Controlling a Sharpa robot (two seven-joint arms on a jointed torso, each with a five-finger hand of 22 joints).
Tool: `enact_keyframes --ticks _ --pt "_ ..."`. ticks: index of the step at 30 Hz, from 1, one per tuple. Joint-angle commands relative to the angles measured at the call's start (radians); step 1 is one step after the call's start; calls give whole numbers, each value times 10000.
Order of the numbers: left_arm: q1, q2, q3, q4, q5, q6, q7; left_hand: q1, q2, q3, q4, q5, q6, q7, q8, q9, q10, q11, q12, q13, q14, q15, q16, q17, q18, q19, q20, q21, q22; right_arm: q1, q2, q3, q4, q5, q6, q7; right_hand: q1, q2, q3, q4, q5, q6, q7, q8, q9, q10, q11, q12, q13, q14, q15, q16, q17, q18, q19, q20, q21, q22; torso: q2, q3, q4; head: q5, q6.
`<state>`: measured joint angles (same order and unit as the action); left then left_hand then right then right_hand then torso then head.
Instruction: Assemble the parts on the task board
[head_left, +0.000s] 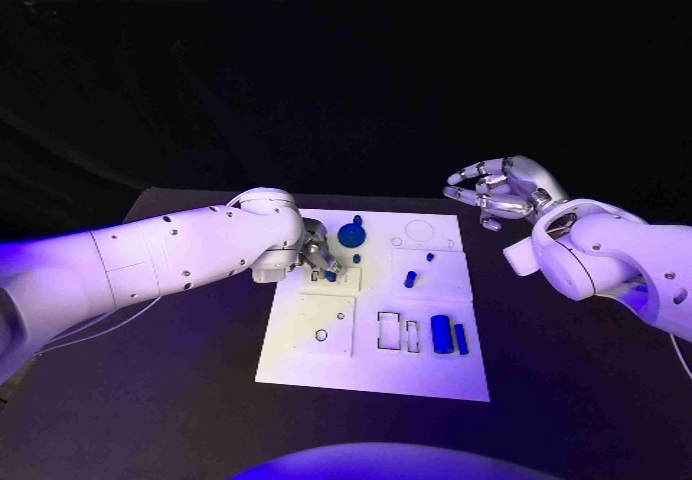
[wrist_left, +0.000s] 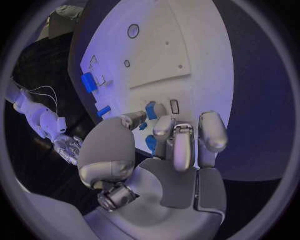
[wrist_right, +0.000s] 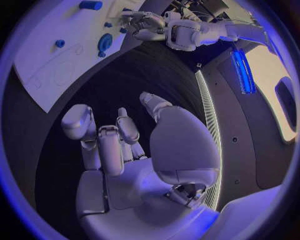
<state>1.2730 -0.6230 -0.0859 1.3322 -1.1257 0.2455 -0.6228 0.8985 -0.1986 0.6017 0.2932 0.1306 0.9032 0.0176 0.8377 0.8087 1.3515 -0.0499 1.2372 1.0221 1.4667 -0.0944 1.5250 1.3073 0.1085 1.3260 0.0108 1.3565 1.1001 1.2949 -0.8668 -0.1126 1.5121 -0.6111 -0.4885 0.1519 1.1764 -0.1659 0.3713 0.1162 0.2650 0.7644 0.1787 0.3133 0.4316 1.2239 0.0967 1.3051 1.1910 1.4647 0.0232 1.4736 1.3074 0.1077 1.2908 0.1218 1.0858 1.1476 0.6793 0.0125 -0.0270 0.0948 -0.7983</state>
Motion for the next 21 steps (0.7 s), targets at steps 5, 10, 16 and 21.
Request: enact_keyframes --ticks 5,10,16,21 --pt "-54 25 -31 53 61 133 -9 -199 25 -201 -1 -30 53 -17 -61 -16 80 -2 54 23 799 -68 55 1617 -163 78 17 65 32 -6 8 1 -7 -42 153 95 -140 5 -22 67 -38 -51 10 66 14 -89 -6 -11 -30 396 -39 -45 242 83 -47 6 -73 -28 4 -3 -1 -7 -15" --pt "-57 24 -19 76 59 101 -3 -220 68 -233 -1 -21 66 -23 -57 -15 91 -8 70 45 803 -70 60 1629 -162 77 15 64 28 -7 17 1 -23 -42 170 88 -150 8 -30 80 -35 -54 10 70 14 -80 -6 -3 -21 396 -39 -44 245 83 -45 6 -74 -27 3 -3 3 -16 -25" --pt "-65 0 8 141 53 86 -5 -222 118 -247 -5 -11 79 -31 -52 -13 107 -14 90 73 808 -74 70 1652 -164 86 12 70 43 -13 24 1 -36 -42 192 82 -163 11 -41 94 -31 -57 9 76 15 -70 -6 6 -11 399 -39 -42 252 80 -39 6 -67 -19 5 1 6 -14 -29" --pt "-68 -43 30 224 35 62 -13 -219 133 -250 -7 -8 82 -33 -51 -13 109 -16 91 74 808 -75 70 1652 -167 94 11 77 56 -18 29 1 -47 -42 198 75 -163 11 -41 94 -31 -57 9 76 15 -70 -6 6 -11 399 -39 -42 252 80 -39 6 -67 -19 -1 8 8 1 -29"
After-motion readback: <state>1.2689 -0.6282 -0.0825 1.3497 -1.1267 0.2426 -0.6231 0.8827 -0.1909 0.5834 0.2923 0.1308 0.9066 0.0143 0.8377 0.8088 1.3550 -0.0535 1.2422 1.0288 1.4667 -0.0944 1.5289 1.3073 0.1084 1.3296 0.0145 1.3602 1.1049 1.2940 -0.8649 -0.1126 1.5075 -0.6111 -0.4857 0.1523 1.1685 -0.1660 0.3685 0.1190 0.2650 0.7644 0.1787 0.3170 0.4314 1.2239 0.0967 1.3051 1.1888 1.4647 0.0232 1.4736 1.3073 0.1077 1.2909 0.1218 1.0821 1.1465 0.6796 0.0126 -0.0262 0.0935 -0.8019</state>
